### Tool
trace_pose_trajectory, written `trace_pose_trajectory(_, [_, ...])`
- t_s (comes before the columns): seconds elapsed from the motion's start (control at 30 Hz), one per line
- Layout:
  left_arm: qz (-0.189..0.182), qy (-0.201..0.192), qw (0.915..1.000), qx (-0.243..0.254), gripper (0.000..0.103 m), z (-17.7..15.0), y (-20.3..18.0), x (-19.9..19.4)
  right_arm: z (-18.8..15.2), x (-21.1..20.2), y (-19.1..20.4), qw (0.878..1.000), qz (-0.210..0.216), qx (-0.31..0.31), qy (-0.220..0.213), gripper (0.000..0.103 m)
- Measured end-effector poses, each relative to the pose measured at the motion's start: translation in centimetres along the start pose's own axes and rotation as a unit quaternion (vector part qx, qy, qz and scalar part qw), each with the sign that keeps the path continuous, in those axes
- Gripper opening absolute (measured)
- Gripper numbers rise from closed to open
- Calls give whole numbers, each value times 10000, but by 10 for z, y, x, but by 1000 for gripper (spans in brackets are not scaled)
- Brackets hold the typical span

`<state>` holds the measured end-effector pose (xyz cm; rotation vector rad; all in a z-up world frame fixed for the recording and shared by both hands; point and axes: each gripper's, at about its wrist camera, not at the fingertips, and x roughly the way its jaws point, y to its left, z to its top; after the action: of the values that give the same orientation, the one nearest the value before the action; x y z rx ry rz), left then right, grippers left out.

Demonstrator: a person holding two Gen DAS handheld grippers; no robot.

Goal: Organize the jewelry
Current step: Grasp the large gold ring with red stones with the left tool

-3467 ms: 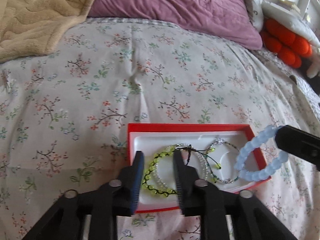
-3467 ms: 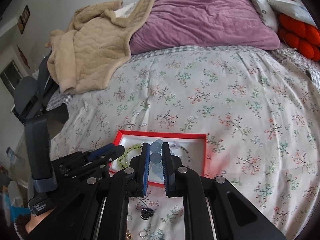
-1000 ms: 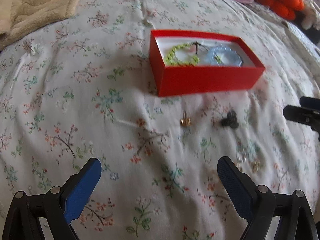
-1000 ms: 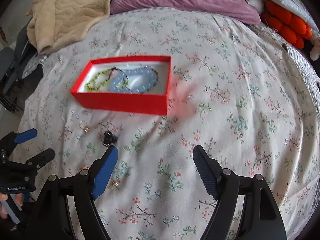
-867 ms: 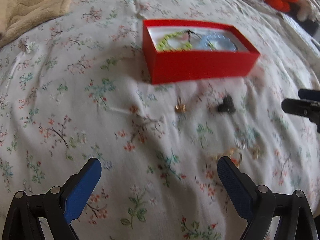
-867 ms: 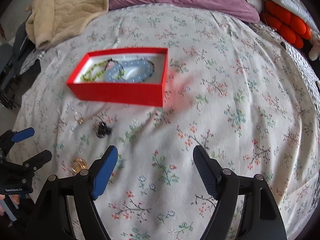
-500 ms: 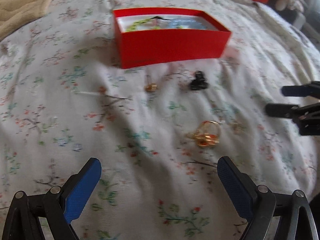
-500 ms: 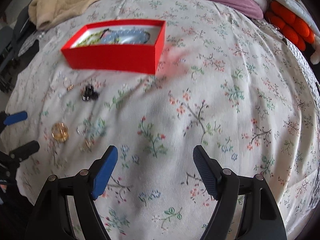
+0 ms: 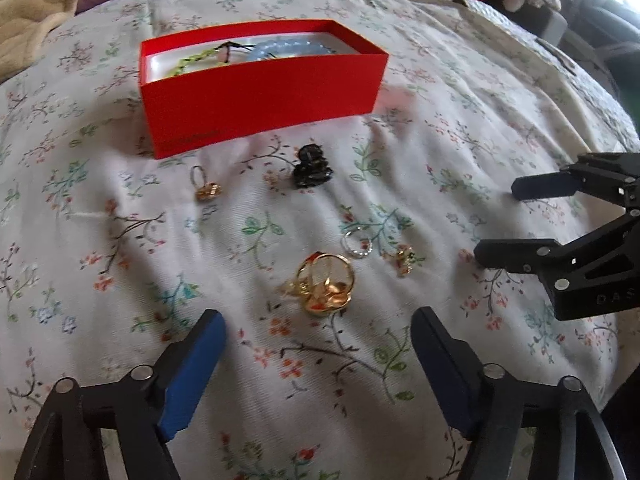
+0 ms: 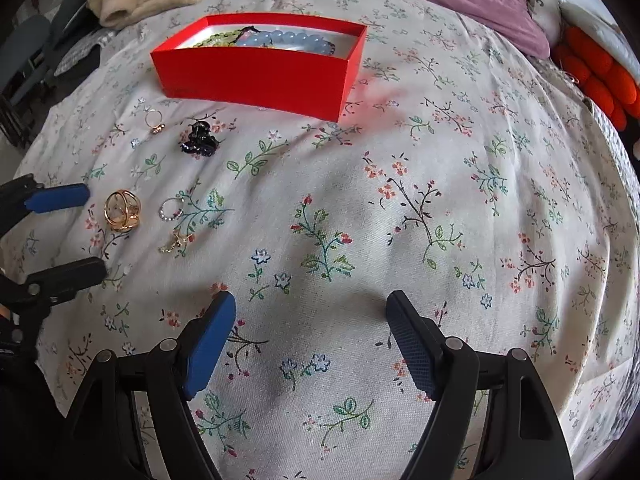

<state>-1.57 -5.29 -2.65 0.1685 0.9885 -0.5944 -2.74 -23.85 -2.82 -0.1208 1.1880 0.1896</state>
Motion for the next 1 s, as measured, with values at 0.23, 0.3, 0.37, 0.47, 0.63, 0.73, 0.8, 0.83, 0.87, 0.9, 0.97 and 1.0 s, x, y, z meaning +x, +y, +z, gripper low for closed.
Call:
trace_pose_trajectory(0.23, [-51,-14,10000,23,54,3,-4,14,2,1,0,10000,21,19,16,80])
trace_pose_trajectory(0.3, [-20,-38,10000,48,52,4,-5,16,2,1,-1,10000,19,17,16,80])
trace_pose_trajectory(0.37, [2,-53,10000,72,52,5,-6,16,2,1,-1,10000,22,17,16,80])
trace_pose_trajectory(0.47, [21,-60,10000,68,51,5,-6,17,2,1,-1,10000,19,18,17,80])
trace_pose_trajectory(0.63, [93,-102,9999,100,47,4,-7,17,1,2,-1,10000,6,19,17,80])
trace_pose_trajectory(0.73, [124,-122,9998,112,36,4,-8,16,1,2,-1,10000,3,13,20,80])
trace_pose_trajectory(0.8, [138,-131,9998,98,28,5,-7,16,1,1,-1,10000,5,24,18,80])
trace_pose_trajectory(0.83, [138,-135,9998,91,28,4,-7,15,1,2,-1,10000,5,29,19,80])
trace_pose_trajectory(0.87, [131,-139,9998,83,28,4,-6,15,2,3,-1,10000,5,30,21,80])
trace_pose_trajectory(0.9, [130,-142,9998,83,28,4,-6,14,1,3,-1,10000,2,31,21,80])
trace_pose_trajectory(0.97, [140,-135,9998,100,28,5,-6,14,2,3,0,10000,4,30,20,80])
trace_pose_trajectory(1.0, [152,-131,9997,106,28,5,-7,13,2,3,0,10000,1,34,21,80])
